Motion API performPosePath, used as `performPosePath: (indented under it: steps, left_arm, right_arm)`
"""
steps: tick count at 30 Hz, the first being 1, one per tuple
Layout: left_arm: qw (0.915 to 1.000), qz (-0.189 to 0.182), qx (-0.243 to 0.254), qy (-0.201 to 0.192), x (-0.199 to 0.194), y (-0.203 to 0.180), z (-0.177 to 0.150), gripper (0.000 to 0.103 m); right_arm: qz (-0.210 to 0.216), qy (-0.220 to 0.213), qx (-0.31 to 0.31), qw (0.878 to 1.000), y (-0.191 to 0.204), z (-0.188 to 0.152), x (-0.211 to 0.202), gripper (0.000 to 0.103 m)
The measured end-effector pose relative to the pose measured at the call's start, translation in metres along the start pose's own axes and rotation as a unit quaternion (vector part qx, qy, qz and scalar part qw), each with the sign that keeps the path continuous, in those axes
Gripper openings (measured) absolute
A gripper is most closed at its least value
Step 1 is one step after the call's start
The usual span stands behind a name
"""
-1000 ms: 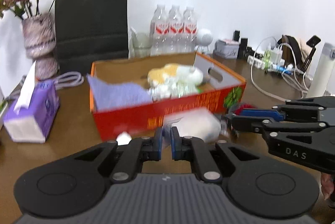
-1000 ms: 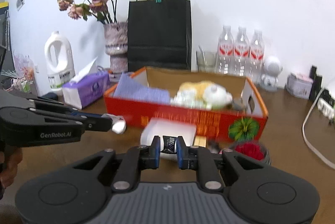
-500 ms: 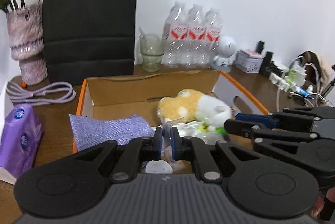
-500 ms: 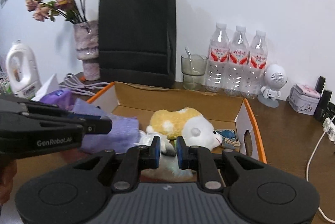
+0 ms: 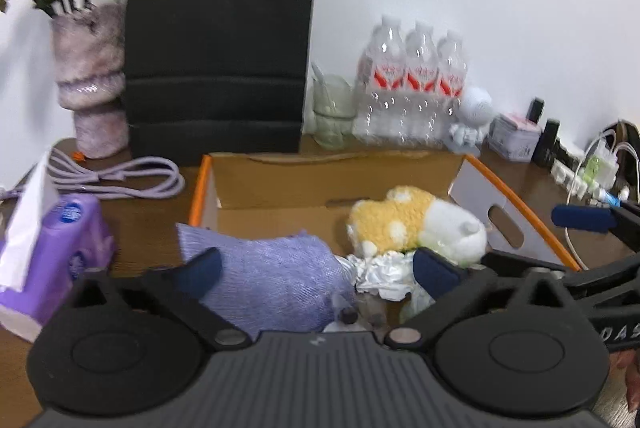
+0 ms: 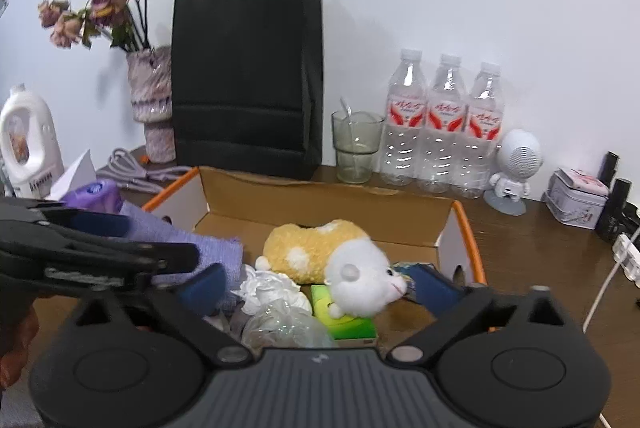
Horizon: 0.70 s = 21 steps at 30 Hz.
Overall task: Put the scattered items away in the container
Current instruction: 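Carry both packets into the box and open both grippers, then grasp the coiled black cable with the right gripper while the left grasps the white plastic box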
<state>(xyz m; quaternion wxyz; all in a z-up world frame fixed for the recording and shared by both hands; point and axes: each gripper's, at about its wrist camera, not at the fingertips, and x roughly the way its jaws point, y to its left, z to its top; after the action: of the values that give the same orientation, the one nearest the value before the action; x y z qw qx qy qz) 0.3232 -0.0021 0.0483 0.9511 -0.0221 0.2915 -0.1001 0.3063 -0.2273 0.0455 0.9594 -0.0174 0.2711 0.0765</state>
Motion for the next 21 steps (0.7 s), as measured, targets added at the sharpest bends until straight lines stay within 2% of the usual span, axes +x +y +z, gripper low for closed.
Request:
performPosePath:
  steps: [4, 10, 16, 21]
  left_arm:
    - [0.9993, -0.029, -0.021, -0.01, -0.028, 0.005, -0.005, 0.103]
    - [0.9994, -0.028, -0.013, -0.017, -0.076, 0.005, -0.036, 0.103]
    - [0.9993, -0.026, -0.026, -0.008, -0.112, 0.001, -0.092, 0.103]
    - [0.9985, -0.021, -0.05, 0.008, -0.127, -0.009, -0.142, 0.103]
  right_arm:
    - [0.002, -0.002, 0.0, 1.0, 0.0, -0.004, -0.021, 0.103]
    - [0.002, -0.007, -0.01, 1.0, 0.002, -0.031, -0.069, 0.103]
    - [-0.006, -0.012, 0.008, 1.0, 0.001, -0.081, -0.122, 0.103]
    - [-0.028, -0.012, 0.046, 0.998, -0.002, -0.129, -0.145, 0.103]
